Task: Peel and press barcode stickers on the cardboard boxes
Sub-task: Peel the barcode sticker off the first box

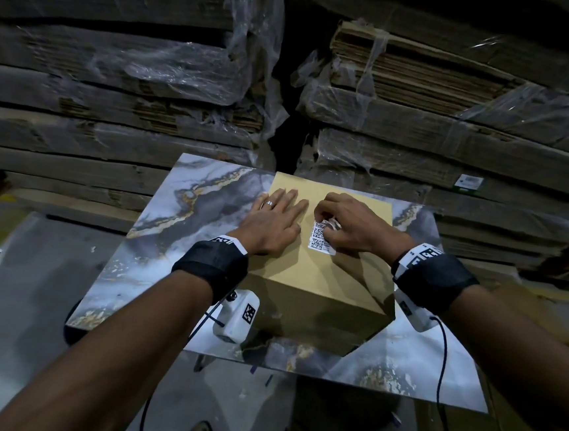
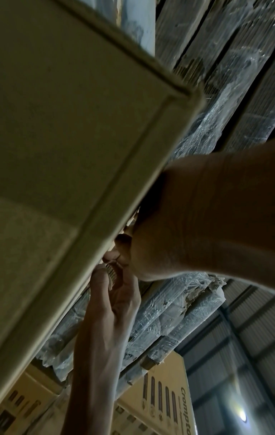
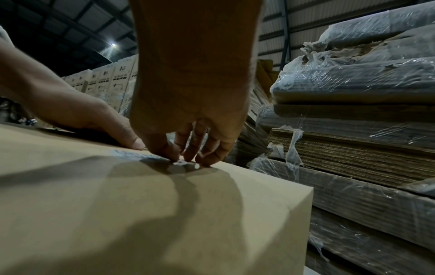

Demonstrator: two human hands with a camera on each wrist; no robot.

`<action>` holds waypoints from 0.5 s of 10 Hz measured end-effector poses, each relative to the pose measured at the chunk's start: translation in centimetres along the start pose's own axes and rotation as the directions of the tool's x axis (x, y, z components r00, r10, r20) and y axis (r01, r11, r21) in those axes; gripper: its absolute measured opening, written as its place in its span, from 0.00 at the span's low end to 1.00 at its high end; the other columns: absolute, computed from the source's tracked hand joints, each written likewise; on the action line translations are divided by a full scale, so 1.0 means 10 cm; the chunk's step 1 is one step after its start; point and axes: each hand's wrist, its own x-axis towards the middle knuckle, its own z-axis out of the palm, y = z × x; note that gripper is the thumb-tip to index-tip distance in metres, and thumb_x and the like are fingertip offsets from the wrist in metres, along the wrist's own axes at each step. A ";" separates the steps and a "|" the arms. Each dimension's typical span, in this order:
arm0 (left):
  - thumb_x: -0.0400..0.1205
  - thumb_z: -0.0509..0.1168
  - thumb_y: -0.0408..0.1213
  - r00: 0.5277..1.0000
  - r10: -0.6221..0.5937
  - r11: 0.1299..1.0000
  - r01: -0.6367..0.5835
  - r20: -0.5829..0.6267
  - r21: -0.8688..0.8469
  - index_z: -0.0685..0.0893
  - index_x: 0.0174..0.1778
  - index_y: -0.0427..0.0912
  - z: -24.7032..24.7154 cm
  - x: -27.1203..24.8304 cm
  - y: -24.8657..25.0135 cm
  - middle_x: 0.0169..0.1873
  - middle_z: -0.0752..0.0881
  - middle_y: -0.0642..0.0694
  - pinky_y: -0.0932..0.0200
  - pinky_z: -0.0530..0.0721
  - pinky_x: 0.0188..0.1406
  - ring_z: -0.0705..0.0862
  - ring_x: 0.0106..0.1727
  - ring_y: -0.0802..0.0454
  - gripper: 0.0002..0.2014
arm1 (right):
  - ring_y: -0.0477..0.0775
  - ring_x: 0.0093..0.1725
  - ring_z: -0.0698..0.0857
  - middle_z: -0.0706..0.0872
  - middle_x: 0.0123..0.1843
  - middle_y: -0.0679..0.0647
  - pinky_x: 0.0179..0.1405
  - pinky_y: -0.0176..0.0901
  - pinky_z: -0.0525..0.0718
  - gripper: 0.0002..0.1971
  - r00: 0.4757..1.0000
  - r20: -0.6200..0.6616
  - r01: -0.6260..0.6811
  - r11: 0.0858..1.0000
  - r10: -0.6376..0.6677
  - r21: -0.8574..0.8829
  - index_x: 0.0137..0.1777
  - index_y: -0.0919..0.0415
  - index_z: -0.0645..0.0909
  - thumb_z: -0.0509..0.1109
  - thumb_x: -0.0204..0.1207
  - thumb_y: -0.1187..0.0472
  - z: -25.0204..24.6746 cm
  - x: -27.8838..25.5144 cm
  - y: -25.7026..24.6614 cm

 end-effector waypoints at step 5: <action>0.92 0.44 0.49 1.000 0.011 1.000 -0.011 -0.003 -0.008 0.46 0.91 0.53 0.05 0.05 -0.05 0.90 0.42 0.45 0.42 0.38 0.87 0.41 0.90 0.46 0.29 | 0.44 0.62 0.85 0.87 0.65 0.43 0.63 0.37 0.83 0.26 0.979 0.196 -0.085 0.984 0.053 0.157 0.61 0.48 0.91 0.88 0.64 0.43 -0.29 -0.27 0.16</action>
